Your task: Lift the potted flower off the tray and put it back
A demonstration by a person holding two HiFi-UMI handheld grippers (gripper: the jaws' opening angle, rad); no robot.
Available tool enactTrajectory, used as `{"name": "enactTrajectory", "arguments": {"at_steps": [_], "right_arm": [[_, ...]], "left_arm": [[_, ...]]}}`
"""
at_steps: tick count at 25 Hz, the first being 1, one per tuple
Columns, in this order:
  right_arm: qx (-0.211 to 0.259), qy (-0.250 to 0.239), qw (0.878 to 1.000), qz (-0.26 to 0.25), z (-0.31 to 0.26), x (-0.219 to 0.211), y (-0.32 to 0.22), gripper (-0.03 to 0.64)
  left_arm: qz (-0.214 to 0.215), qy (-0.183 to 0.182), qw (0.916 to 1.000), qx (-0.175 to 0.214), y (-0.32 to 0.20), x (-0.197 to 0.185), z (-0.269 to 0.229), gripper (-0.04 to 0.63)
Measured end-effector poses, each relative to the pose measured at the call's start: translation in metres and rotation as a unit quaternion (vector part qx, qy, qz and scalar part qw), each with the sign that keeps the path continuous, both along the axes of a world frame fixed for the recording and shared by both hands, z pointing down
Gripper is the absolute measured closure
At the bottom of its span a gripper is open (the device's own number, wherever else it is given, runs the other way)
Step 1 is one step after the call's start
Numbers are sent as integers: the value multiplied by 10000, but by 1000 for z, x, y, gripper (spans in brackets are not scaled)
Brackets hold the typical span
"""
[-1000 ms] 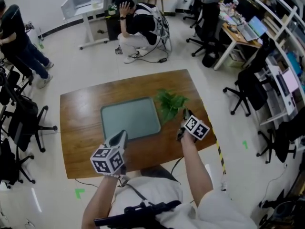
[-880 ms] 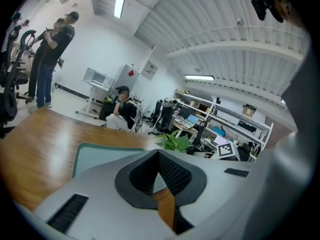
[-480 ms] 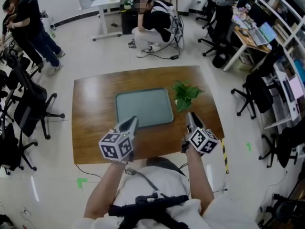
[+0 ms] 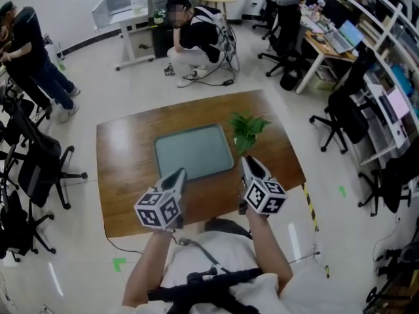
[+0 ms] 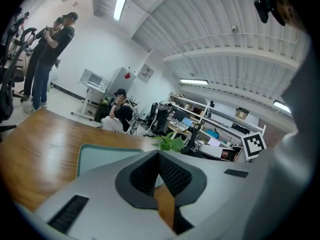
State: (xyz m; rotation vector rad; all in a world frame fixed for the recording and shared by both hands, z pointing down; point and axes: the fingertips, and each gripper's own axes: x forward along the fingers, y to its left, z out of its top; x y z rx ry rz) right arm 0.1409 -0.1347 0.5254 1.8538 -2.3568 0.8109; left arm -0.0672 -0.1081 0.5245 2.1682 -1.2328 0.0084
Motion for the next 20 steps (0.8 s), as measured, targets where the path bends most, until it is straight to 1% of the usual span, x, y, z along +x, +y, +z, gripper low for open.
{"name": "enactTrajectory", "arguments": {"at_steps": [5,9,12,16,20], "right_arm": [[-58,35,9999,105,6,9,3,497],[-96,54,9996,241,10,24,1,489],[-156,90,9988,448,16,49,-4,487],[-317,-44,9971,683,29,90,-19,443],[-496,-135,9957,775,41,123,-45,443]], "left_arm": [[149,-98,9998,-18,-1,13,1,598],[293,-94,9995,-93,-3,30,4,598],[522,-153,9985,-98,-5,52,4,600],[810,-249,9964,-103,-10,86,3,600],[1017,-376,9941,-54,-19,116,-2,600]]}}
